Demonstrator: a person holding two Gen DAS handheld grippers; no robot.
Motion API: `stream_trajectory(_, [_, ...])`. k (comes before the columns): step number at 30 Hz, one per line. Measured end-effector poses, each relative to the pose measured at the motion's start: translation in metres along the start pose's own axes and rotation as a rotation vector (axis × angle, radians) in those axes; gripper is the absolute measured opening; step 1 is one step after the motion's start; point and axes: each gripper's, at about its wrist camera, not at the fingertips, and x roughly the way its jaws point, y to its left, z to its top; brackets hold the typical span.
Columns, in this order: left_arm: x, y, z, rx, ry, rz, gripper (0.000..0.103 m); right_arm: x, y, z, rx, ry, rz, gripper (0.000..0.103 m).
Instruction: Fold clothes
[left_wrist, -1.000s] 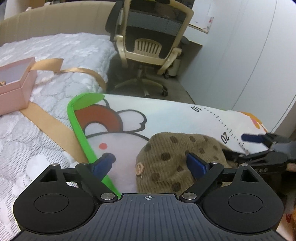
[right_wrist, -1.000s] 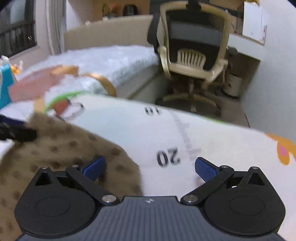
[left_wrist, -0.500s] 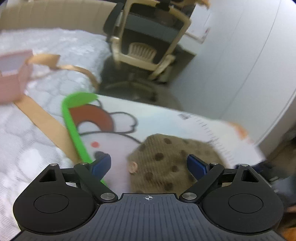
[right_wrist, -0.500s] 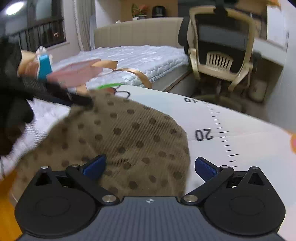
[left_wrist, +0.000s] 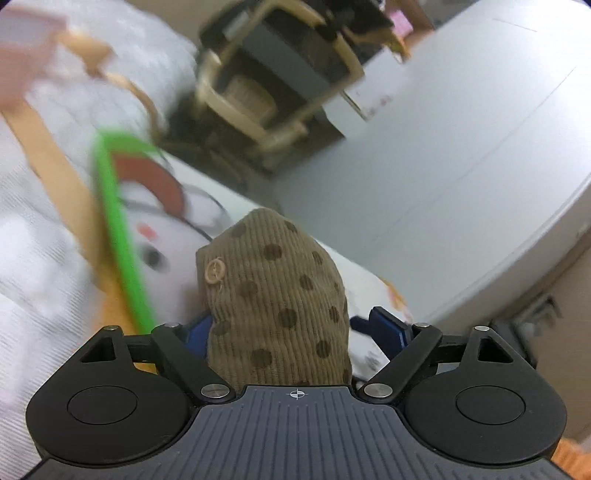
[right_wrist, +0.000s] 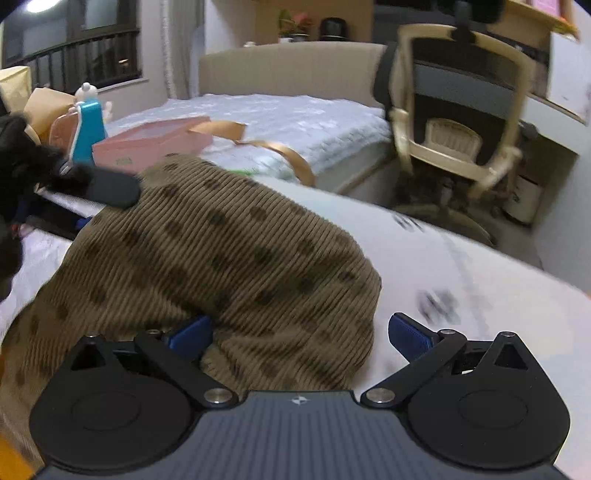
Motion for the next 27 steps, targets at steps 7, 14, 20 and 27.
stream_trajectory(7, [-0.044,0.055,0.023,-0.029,-0.114,0.242,0.088,0.053,0.043,0.045,-0.136,-0.030,0.026,0.100])
stream_trajectory(14, [-0.035,0.057,0.044,0.079,-0.111,0.415,0.093,0.005,0.031,0.037,-0.089,-0.062,0.068,0.100])
stream_trajectory(20, [-0.008,0.069,0.047,0.100,-0.083,0.430,0.099,-0.004,0.067,0.027,-0.138,0.032,0.274,0.098])
stream_trajectory(27, [-0.061,0.033,0.010,0.125,-0.140,0.418,0.099,-0.015,0.051,0.021,-0.080,0.031,0.336,0.098])
